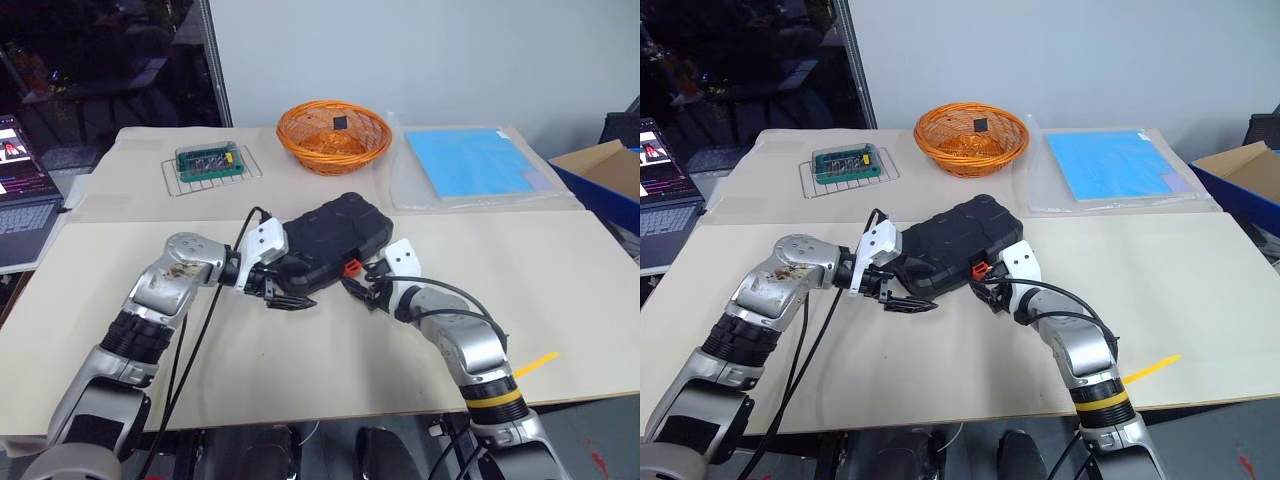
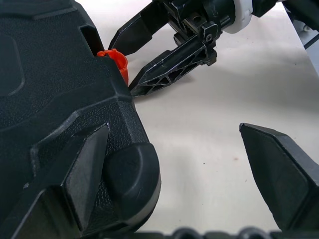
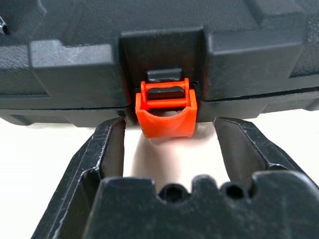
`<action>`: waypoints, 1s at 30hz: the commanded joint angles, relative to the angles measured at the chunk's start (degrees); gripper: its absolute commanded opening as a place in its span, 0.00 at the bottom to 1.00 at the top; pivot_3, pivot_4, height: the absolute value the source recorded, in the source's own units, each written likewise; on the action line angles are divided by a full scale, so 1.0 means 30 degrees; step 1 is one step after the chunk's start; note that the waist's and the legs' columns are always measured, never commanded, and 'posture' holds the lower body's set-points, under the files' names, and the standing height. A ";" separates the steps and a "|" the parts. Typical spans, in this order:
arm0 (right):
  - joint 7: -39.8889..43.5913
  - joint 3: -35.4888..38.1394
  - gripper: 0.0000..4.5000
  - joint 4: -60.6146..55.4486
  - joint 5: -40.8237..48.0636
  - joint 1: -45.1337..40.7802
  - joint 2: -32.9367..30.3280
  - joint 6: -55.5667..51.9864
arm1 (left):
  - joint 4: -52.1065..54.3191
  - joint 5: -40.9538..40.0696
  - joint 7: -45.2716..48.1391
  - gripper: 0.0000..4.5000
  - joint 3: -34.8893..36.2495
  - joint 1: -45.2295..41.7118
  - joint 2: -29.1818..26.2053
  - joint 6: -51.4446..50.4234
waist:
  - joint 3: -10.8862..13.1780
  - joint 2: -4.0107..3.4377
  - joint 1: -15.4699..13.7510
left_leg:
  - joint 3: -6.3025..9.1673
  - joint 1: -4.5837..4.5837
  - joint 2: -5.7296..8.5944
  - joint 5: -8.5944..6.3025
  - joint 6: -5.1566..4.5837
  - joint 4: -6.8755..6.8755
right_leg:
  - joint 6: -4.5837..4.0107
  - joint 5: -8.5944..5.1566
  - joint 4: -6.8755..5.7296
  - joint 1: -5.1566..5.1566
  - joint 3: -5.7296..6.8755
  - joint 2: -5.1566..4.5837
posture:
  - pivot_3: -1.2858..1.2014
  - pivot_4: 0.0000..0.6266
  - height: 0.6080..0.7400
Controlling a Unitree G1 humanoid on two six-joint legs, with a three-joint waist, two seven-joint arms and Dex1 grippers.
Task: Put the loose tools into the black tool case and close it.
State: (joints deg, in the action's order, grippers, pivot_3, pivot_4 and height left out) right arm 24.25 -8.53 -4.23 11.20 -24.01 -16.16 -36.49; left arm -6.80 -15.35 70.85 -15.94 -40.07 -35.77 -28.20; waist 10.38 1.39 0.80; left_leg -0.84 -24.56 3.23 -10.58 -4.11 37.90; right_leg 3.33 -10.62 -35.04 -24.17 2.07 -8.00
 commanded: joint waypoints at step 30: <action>0.1539 -0.0391 0.26 -0.1328 -0.0480 -0.2606 -0.1277 -0.1850 | -0.0631 0.1330 -0.0732 1.00 -0.0987 0.0684 0.0404 -0.0848 | -0.0029 -0.0023 -0.0007 | 0.0001 0.0055 -0.0014 -0.0007 0.0013 -0.0003 | 0.0012 -0.0002 -0.0003 0.0014 -0.0029 0.0005 | 0.52 0.24 1.00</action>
State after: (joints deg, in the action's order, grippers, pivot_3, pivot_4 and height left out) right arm 27.61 -10.78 -4.18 9.20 -32.08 -19.12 -43.91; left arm -6.83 -13.47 68.52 -15.76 -39.81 -34.48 -27.85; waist 10.29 1.32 0.77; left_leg -0.84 -24.39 3.18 -10.60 -4.07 37.89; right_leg 3.37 -10.63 -35.05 -24.13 1.99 -7.99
